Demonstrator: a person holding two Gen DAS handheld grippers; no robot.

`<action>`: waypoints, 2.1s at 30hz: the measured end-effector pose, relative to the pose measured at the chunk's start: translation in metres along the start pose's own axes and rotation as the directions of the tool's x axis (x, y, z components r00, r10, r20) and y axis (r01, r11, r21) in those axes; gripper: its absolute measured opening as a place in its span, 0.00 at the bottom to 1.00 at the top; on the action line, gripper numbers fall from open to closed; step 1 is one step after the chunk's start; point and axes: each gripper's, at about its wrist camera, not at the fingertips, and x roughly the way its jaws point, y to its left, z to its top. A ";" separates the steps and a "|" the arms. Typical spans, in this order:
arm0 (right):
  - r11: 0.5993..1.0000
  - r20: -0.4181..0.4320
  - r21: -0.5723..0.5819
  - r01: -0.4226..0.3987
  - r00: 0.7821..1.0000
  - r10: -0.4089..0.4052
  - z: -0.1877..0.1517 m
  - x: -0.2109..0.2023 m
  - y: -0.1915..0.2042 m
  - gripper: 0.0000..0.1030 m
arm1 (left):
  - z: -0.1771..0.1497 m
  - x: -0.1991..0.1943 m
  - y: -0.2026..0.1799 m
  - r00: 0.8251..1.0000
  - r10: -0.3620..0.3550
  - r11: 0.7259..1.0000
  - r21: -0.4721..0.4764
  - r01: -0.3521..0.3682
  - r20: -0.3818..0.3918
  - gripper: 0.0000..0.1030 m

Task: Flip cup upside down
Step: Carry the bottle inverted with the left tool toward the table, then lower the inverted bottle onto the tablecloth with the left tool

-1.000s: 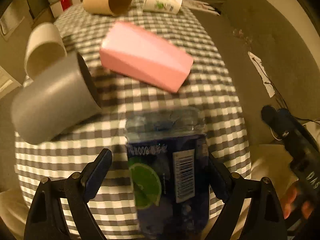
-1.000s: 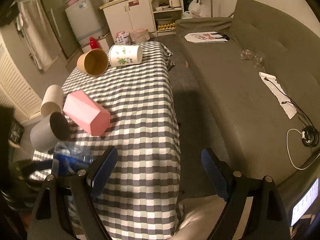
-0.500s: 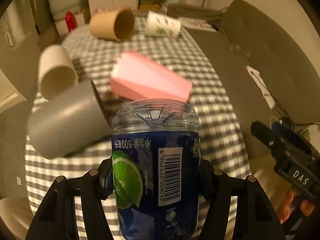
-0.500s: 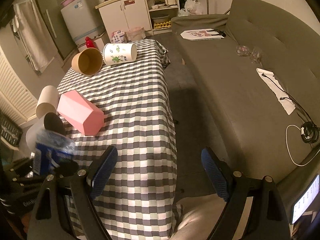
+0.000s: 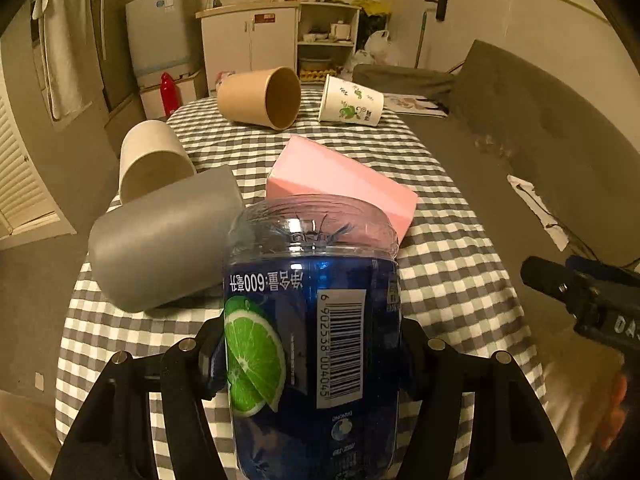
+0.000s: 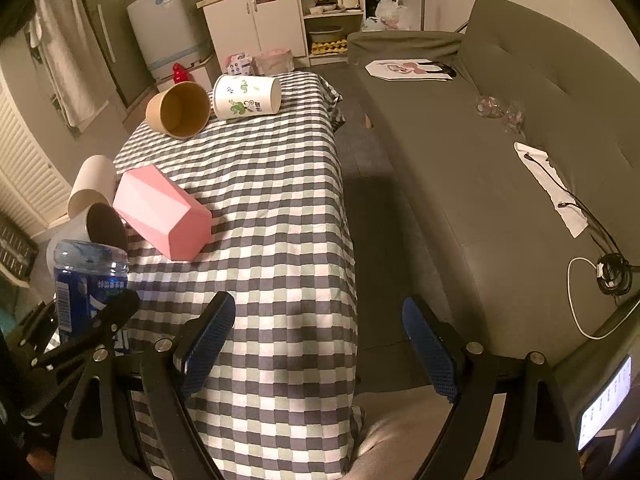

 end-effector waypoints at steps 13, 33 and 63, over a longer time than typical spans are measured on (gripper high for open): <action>1.000 0.018 -0.020 0.006 1.000 -0.006 -0.004 -0.009 0.008 0.83 | -0.034 -0.028 0.011 0.997 -0.025 1.000 0.016 0.027 -0.077 0.64; 1.000 0.003 -0.020 -0.004 1.000 0.005 -0.007 -0.007 0.008 0.83 | 0.026 -0.002 0.033 0.908 -0.169 0.981 -0.156 0.117 -0.383 0.71; 0.999 0.048 -0.037 -0.001 0.999 0.003 -0.006 -0.017 0.013 0.83 | 0.003 -0.072 0.012 0.994 -0.068 0.997 -0.037 0.072 0.086 0.73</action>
